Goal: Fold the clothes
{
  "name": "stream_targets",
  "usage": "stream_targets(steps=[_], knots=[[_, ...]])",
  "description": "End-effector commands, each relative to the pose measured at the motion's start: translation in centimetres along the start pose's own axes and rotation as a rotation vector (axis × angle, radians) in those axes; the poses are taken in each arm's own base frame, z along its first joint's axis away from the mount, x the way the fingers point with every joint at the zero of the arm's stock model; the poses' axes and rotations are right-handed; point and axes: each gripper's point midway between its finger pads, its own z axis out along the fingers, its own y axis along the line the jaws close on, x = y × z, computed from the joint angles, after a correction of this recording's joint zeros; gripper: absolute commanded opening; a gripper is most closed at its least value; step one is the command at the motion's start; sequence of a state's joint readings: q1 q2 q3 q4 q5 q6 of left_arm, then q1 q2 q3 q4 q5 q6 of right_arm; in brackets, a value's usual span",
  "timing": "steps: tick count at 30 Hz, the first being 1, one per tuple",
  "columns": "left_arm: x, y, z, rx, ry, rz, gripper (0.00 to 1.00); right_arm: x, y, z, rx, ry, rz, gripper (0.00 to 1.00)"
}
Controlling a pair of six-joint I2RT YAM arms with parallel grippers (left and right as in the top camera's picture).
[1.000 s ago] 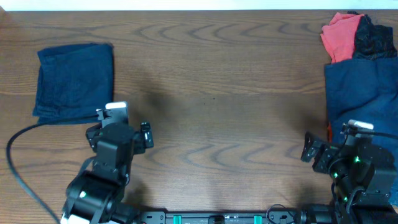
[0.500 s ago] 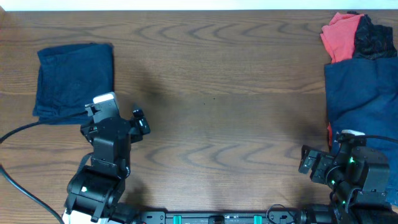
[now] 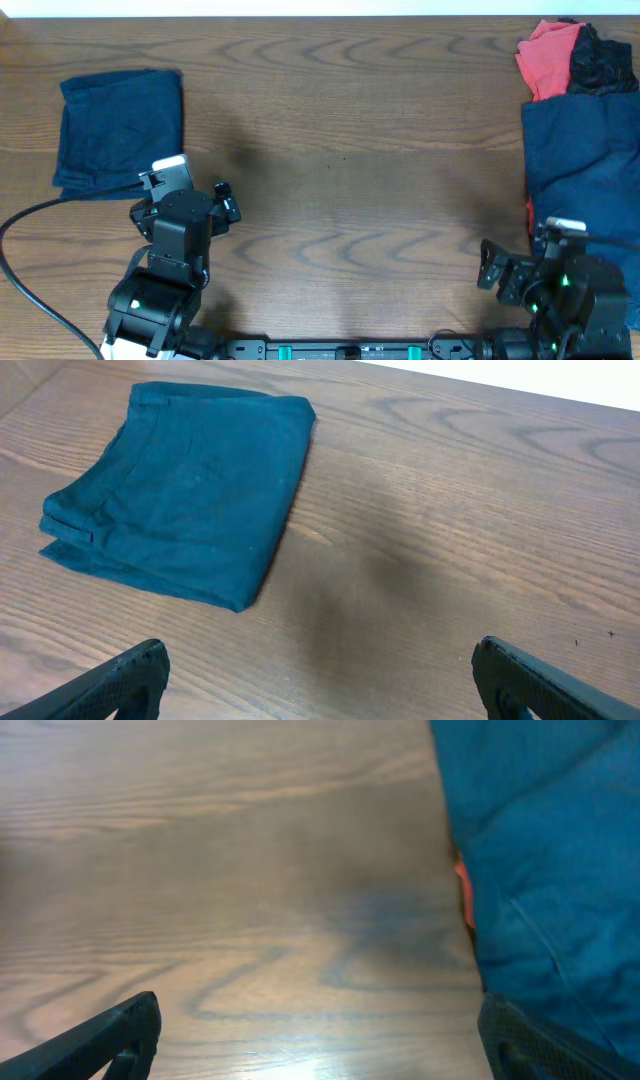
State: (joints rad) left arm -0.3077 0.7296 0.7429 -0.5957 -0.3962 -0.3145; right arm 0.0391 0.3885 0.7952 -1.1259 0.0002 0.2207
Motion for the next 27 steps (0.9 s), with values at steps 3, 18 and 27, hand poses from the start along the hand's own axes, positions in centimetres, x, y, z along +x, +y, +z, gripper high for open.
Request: stream_targets(steps=[3,18,27], knots=[[-0.4,0.4,-0.2,-0.016,-0.013,-0.011,0.98,-0.2,0.5,-1.7,-0.045,-0.102,-0.047,0.99],[-0.4,0.4,-0.2,-0.016,-0.014,-0.012,0.98,-4.6,3.9,2.6,-0.194,-0.635,-0.272,0.99],[-0.4,0.4,-0.2,-0.017,-0.013,-0.011,0.98,-4.8,4.1,5.7,-0.174,-0.811,-0.338,0.99]])
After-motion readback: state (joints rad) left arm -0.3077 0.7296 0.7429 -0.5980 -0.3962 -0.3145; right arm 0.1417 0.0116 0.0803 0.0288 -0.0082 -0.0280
